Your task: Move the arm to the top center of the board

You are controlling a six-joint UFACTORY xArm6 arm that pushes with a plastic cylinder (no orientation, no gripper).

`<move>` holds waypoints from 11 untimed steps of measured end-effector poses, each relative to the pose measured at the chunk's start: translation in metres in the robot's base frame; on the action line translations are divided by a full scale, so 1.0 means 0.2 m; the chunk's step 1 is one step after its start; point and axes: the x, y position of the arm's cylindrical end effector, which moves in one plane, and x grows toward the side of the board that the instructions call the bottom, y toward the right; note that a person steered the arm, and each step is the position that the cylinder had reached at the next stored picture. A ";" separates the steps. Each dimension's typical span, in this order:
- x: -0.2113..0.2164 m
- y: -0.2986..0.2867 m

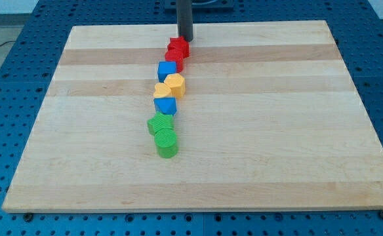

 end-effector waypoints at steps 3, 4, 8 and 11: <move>-0.05 -0.56; 0.10 -0.61; 0.10 -0.28; -0.10 -0.05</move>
